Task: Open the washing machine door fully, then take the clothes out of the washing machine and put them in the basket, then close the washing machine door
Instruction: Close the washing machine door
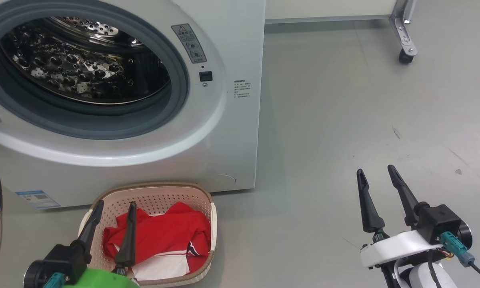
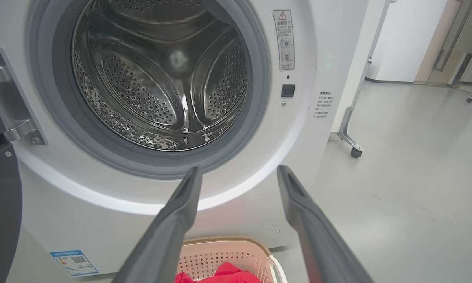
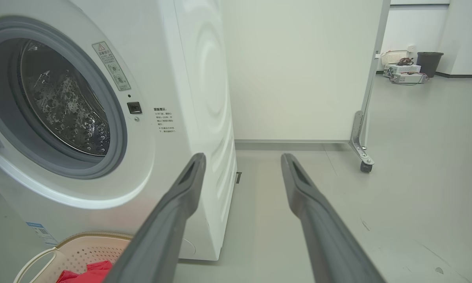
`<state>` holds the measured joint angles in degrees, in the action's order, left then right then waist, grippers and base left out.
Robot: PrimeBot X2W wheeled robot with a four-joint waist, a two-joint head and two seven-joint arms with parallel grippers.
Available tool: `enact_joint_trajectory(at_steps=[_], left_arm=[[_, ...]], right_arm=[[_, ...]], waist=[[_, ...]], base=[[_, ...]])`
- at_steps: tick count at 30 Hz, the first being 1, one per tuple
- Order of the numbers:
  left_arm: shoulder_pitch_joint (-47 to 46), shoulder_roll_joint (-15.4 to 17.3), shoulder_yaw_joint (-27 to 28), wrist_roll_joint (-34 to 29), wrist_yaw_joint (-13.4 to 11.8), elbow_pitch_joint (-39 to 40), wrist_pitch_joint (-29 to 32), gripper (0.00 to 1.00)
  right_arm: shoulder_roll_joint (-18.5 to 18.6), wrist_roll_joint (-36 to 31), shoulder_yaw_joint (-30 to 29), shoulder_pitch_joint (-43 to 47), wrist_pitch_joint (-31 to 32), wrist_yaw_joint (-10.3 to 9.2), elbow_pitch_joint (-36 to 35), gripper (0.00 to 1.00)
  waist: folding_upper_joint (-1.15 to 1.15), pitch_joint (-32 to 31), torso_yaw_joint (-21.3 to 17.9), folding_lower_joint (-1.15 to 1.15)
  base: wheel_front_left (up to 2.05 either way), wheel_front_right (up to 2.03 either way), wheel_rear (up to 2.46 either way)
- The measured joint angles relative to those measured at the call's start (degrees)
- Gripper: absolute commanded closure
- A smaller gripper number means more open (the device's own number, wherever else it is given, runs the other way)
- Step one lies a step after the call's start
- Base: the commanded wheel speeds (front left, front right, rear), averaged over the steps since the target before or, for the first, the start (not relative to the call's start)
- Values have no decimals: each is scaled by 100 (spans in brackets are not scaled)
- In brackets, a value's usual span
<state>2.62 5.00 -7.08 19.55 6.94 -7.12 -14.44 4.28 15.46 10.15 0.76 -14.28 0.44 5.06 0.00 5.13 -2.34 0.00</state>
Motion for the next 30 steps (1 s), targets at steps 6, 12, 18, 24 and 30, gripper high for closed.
enact_joint_trajectory(at_steps=[6, 12, 18, 24, 30], left_arm=[[0, -8, -2, -42, 0, 1, 0, 0], [0, -14, -53, -51, 0, 46, 0, 0], [0, -14, -54, -62, 0, 49, 0, 0], [1, -14, -48, -100, 0, 48, 0, 0], [1, -15, -47, -100, 0, 52, 0, 0]], right_arm=[[-7, -1, 0, 0, 0, 8, 12, 0], [-8, -4, 0, 0, 0, 22, 32, 0], [-16, -4, -1, 0, 0, 48, 47, 0], [-18, -7, -1, 0, 0, 49, 89, 0], [-18, -7, -1, 0, 0, 51, 91, 0]], waist=[[0, 1, -6, 0], [0, -2, -12, 0], [0, -1, -12, 0], [0, -1, -3, 0], [0, 4, 6, 0]], base=[[-111, 111, 0], [-131, 131, 0], [-115, 115, 0], [-95, 95, 0], [-71, 71, 0]])
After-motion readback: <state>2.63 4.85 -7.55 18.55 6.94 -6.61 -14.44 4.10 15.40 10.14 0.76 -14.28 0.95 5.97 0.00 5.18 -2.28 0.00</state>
